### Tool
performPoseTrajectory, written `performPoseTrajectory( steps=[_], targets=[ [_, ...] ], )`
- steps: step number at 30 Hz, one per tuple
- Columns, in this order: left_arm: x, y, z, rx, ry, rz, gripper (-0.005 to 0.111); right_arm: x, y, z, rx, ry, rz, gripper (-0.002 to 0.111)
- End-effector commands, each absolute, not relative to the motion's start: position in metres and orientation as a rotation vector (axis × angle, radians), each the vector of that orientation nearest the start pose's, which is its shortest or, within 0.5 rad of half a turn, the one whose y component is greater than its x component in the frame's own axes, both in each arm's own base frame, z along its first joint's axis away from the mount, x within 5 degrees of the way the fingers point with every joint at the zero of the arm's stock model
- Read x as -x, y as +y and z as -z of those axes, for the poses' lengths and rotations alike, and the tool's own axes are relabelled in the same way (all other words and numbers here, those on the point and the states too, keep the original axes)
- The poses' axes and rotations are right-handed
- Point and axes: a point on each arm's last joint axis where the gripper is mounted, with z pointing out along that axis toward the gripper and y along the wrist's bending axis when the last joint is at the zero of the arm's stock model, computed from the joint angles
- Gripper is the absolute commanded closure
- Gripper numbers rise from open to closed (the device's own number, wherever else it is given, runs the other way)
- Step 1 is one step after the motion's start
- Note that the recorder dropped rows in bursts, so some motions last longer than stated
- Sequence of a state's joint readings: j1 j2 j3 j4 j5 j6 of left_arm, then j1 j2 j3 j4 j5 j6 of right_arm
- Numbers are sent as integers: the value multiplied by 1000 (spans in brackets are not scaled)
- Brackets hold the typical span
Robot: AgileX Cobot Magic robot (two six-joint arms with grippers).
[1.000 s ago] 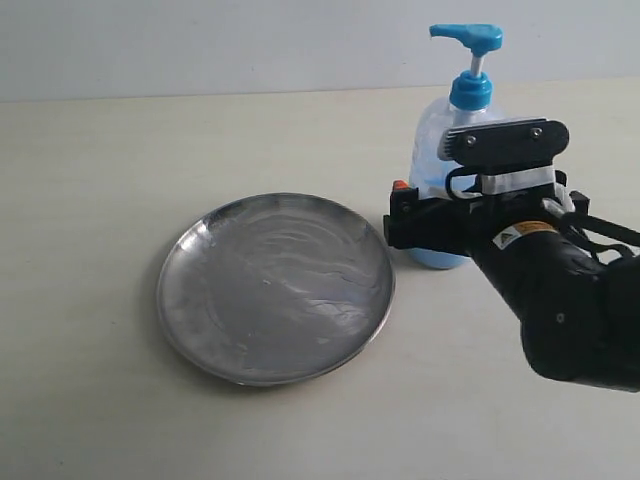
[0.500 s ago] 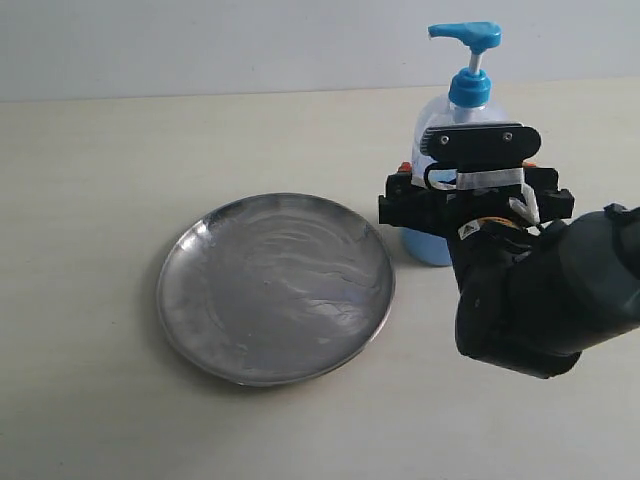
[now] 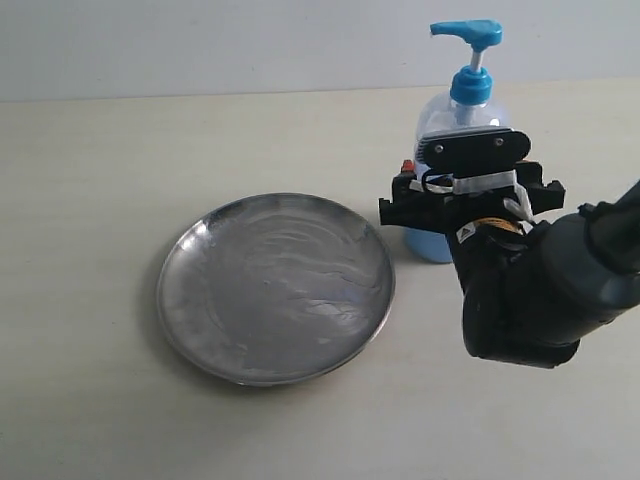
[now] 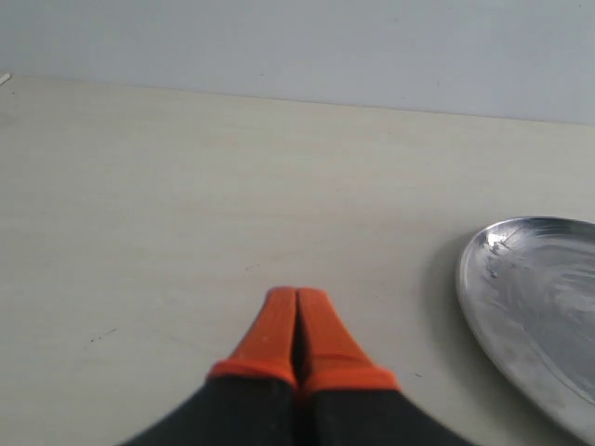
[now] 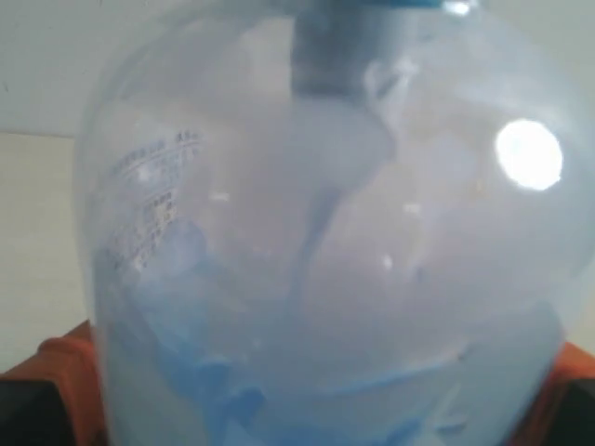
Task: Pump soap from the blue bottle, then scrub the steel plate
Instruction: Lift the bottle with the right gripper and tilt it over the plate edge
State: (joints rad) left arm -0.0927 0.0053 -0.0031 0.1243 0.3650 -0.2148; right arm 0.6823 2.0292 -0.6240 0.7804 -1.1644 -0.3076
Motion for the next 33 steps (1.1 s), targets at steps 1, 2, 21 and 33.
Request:
performPoseTrajectory(
  steps=[1, 2, 21, 33],
  targets=[
    [-53, -1, -181, 30, 1836, 87, 107, -288, 145, -106, 139, 1734, 82, 50],
    [-53, -1, -181, 30, 1836, 87, 107, -290, 146, -106, 175, 1725, 65, 55],
    [-53, -1, -181, 30, 1836, 87, 107, -286, 162, -137, 613, 1619, 86, 108],
    [-53, -1, -181, 30, 1836, 87, 107, -272, 154, -131, 646, 1586, 96, 108]
  ],
)
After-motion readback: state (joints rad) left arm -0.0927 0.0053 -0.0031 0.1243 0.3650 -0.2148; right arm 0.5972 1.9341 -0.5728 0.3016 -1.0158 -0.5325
